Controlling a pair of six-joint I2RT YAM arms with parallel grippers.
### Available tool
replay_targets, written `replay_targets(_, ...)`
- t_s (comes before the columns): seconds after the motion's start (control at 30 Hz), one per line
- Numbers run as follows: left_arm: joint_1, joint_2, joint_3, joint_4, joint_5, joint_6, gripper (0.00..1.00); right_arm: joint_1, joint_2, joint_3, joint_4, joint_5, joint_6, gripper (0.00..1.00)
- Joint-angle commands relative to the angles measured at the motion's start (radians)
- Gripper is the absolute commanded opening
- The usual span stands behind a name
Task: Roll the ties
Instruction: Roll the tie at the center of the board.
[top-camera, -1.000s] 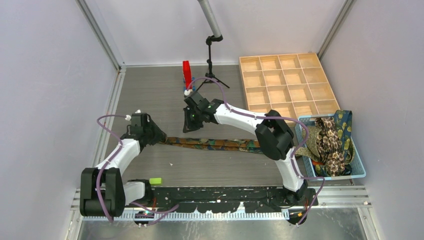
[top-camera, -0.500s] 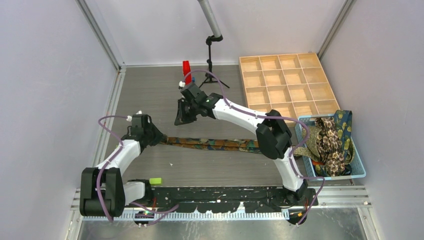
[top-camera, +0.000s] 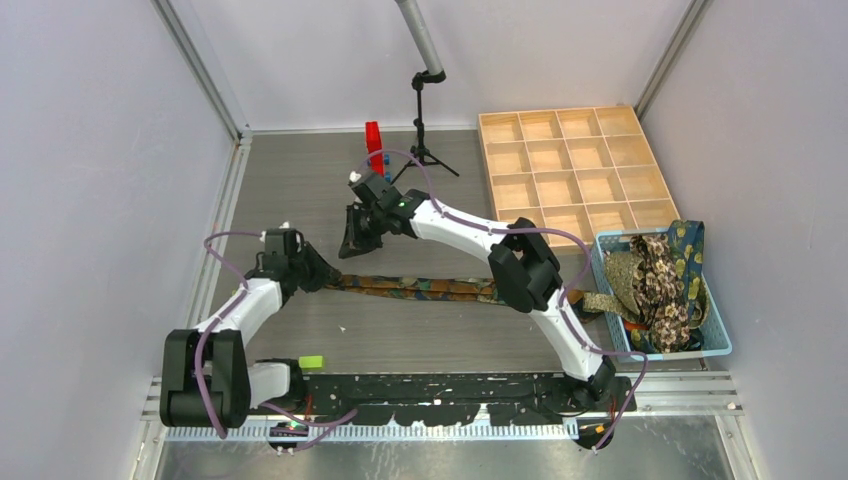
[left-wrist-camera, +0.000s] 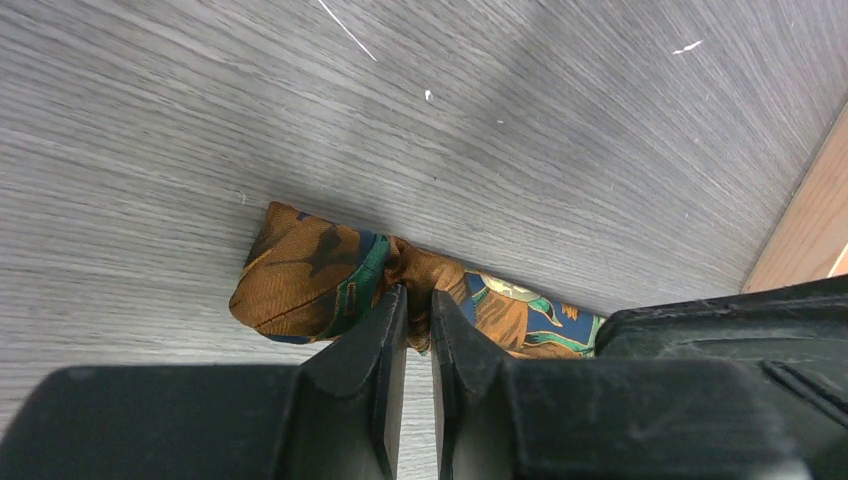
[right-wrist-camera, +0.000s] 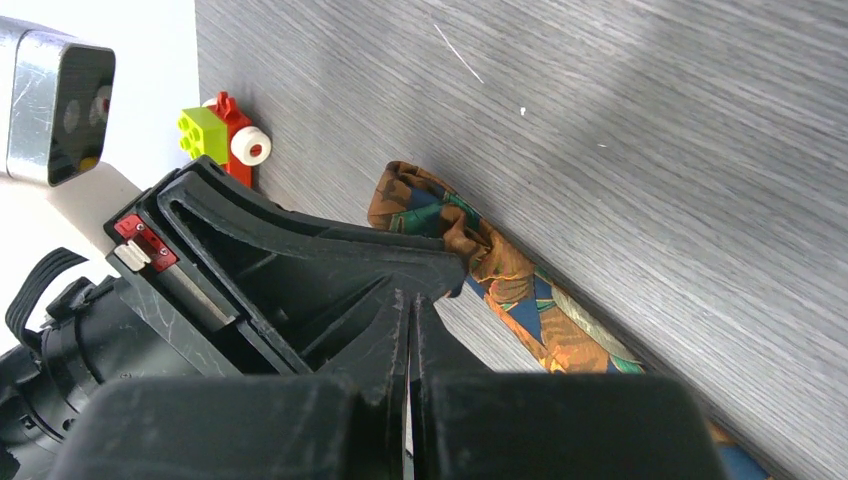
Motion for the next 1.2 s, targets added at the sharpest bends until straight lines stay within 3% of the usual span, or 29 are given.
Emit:
replay_targets(0.0, -0.002, 0.012, -0.014, 0.052, 0.074, 0.005, 0.16, 0.009, 0.007, 0.061, 0.017, -0.056, 0.030, 0.00)
replay_targets(0.4, -0.002, 0.001, -0.025, 0.071, 0.153, 0.014, 0.20, 0.012, 0.047, 0.069, 0.019, -0.098, 0.056, 0.00)
replay_targets(1.17, -0.002, -0.068, 0.018, -0.033, 0.045, 0.033, 0.15, 0.033, 0.071, 0.005, 0.040, -0.121, 0.068, 0.00)
